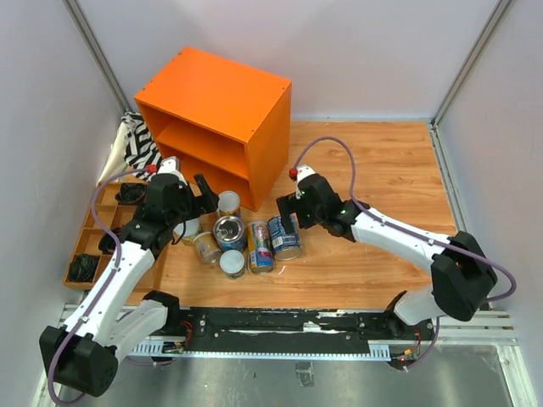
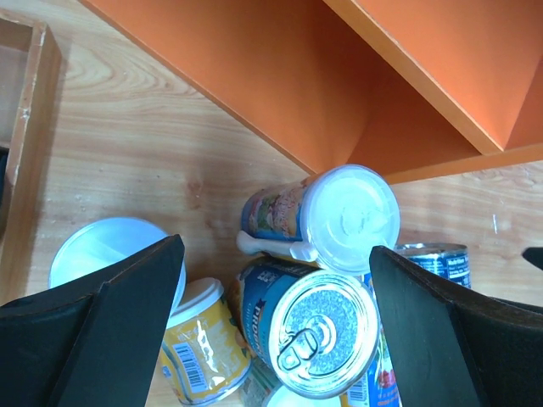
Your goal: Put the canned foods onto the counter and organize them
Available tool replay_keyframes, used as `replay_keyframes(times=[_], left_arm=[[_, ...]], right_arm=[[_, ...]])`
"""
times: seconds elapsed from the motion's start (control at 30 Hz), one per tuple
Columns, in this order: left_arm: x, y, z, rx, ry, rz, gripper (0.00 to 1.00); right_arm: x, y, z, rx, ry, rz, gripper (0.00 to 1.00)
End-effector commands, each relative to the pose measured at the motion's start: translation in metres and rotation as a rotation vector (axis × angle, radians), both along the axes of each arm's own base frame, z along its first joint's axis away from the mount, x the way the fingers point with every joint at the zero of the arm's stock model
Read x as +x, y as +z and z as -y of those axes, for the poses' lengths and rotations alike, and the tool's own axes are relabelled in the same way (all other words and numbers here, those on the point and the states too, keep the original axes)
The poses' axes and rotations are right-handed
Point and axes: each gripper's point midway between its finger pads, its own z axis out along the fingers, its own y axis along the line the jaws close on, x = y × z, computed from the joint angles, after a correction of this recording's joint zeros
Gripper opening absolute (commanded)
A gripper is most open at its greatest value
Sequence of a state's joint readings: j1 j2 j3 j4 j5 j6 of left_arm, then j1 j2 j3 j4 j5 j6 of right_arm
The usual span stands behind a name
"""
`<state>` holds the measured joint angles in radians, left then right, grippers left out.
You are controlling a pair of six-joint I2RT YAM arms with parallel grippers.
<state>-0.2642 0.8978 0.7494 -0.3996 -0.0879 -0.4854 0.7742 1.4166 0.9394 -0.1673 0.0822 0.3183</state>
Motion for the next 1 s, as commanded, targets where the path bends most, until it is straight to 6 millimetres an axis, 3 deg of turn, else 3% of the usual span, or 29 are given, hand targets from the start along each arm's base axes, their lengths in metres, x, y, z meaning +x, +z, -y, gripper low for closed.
replay_keyframes(times=[0.0, 0.5, 0.83, 0.9, 0.97], left_arm=[[-0.002, 0.015, 0.013, -0.014, -0.078, 0.028, 0.96], [-0.006, 0.031, 0.021, -0.023, -0.140, 0.059, 0.96], [-0.009, 0.039, 0.018, -0.003, -0.150, 0.079, 0.96], [-0.009, 0.040, 0.019, -0.002, -0.152, 0.084, 0.96], [-0.010, 0.040, 0.018, 0.000, -0.153, 0.085, 0.96]], right_arm=[[0.000, 0.004, -0.018, -0.014, -0.006, -0.007, 0.98], [-0.003, -0.035, -0.044, -0.072, -0.017, -0.145, 0.98], [-0.008, -0.077, -0.043, -0.165, -0.048, -0.231, 1.00], [-0.010, -0.085, -0.042, -0.180, -0.046, -0.246, 0.95], [-0.012, -0.090, -0.043, -0.176, -0.035, -0.257, 0.82]])
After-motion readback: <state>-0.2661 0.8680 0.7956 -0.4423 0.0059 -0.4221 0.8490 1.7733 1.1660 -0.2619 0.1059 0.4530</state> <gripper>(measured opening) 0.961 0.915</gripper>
